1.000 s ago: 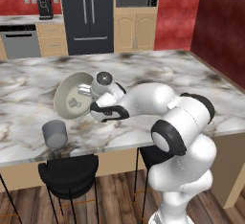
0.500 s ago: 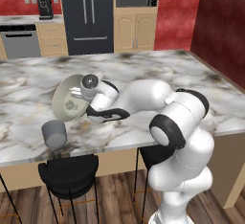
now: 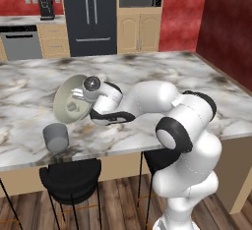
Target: There are four ice cubes in the ice bowl. Place two ice cubes in each glass of water.
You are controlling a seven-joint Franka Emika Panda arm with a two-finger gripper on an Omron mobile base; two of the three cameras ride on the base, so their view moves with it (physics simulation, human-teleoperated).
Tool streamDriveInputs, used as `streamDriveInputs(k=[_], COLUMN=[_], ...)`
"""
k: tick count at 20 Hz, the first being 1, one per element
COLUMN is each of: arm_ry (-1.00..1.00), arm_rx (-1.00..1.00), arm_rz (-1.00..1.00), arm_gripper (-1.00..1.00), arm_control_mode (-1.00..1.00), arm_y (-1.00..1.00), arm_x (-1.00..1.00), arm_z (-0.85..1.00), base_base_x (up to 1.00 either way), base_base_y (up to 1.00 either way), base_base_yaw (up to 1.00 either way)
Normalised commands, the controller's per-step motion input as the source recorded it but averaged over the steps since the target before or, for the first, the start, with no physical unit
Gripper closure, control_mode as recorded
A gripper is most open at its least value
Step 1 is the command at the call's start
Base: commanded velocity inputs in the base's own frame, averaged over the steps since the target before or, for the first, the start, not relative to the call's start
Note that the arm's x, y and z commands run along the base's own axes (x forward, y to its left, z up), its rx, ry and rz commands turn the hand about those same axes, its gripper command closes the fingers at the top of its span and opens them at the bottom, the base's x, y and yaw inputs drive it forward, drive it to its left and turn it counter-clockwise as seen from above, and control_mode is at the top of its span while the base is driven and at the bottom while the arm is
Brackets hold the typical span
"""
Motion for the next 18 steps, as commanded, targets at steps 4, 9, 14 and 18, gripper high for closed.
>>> streamDriveInputs(k=[4, 9, 14, 18], arm_ry=[0.00, -0.01, -0.01, -0.02], arm_rx=[0.05, -0.01, -0.08, -0.04], arm_rz=[-0.02, 0.00, 0.01, 0.02], arm_gripper=[1.00, 1.00, 1.00, 1.00], arm_control_mode=[-1.00, -1.00, -1.00, -1.00], arm_y=[0.00, 0.00, 0.00, 0.03], arm_x=[0.21, 0.00, -0.04, -0.07], arm_z=[0.35, -0.01, -0.03, 0.00], base_base_x=[0.00, 0.00, 0.00, 0.00], base_base_y=[0.00, 0.00, 0.00, 0.00], base_base_yaw=[0.00, 0.00, 0.00, 0.00])
